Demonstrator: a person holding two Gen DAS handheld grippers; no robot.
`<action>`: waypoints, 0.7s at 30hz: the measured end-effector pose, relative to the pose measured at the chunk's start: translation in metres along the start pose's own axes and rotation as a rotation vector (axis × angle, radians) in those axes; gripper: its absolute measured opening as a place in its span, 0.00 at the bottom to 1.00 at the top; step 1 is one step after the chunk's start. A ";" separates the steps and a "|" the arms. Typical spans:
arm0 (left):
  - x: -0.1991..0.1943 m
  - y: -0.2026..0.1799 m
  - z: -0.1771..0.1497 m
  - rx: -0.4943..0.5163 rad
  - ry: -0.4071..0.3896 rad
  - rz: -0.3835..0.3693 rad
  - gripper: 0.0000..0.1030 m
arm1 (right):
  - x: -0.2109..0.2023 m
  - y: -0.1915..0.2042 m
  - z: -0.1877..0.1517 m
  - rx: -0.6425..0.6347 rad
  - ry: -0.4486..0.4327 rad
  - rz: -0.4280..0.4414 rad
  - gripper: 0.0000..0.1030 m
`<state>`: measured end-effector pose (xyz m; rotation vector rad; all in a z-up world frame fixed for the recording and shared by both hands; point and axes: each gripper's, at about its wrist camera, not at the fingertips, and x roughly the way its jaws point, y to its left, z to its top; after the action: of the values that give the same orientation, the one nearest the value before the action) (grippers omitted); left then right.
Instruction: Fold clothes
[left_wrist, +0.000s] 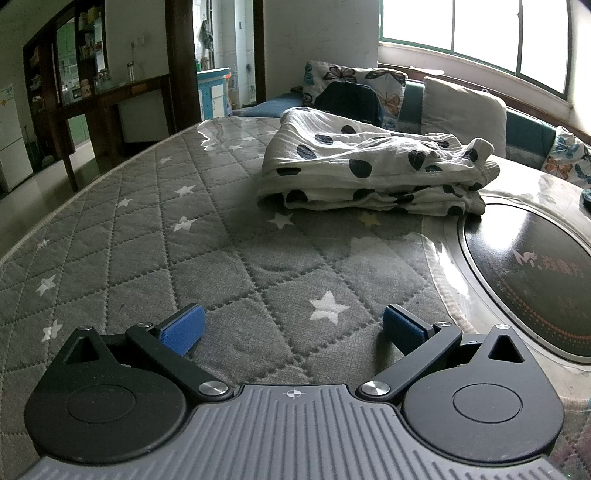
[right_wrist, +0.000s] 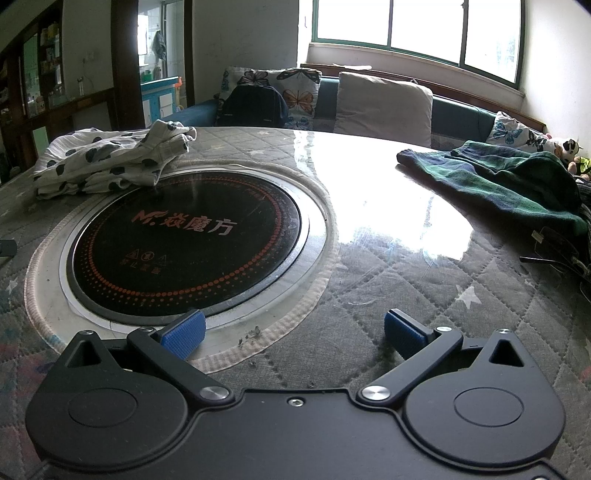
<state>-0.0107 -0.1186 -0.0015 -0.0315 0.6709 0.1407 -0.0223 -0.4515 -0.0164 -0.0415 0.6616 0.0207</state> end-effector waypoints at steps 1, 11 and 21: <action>0.000 0.000 0.000 0.000 0.000 0.000 1.00 | 0.000 0.000 0.000 0.000 0.000 0.000 1.00; 0.000 0.000 0.000 0.000 0.000 0.000 1.00 | 0.000 0.000 0.003 0.014 0.013 -0.013 1.00; 0.000 0.000 0.000 0.000 0.000 0.000 1.00 | -0.004 0.011 0.015 0.111 0.164 -0.110 1.00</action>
<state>-0.0107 -0.1187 -0.0015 -0.0319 0.6710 0.1405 -0.0161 -0.4401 -0.0023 0.0275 0.8223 -0.1270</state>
